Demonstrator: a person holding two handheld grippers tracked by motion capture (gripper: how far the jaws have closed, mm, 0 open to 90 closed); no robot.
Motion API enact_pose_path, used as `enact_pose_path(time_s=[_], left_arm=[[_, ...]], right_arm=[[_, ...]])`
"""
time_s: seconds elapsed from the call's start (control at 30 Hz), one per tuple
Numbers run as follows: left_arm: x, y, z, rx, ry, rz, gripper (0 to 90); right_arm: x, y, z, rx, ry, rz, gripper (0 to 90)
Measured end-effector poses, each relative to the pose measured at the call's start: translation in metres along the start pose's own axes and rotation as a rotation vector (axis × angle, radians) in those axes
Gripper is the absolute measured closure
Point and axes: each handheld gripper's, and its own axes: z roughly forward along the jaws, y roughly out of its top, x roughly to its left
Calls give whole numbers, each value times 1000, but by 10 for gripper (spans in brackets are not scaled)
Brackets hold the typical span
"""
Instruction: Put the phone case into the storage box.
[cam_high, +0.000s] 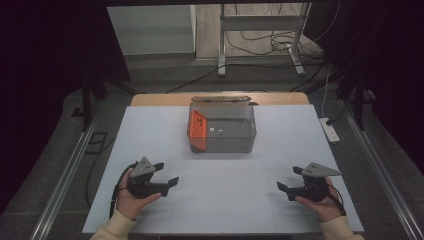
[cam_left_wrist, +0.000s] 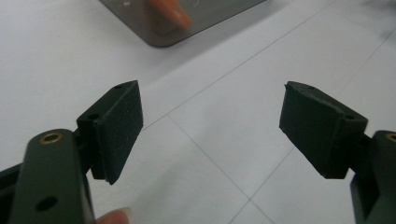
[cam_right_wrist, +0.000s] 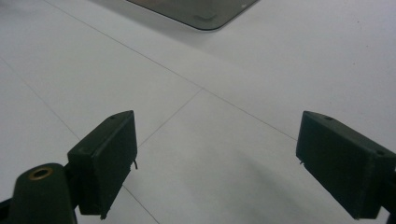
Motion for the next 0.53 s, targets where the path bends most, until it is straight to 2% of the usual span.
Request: enact_pose_path(time_s=[0.13, 0.53], left_arm=[[2, 2, 3, -10, 18, -2, 221], [3, 2, 6, 2, -1, -22, 205]], right_arm=[[1, 0, 1, -1, 13, 1, 127], [0, -1, 2, 3, 18, 2, 127]])
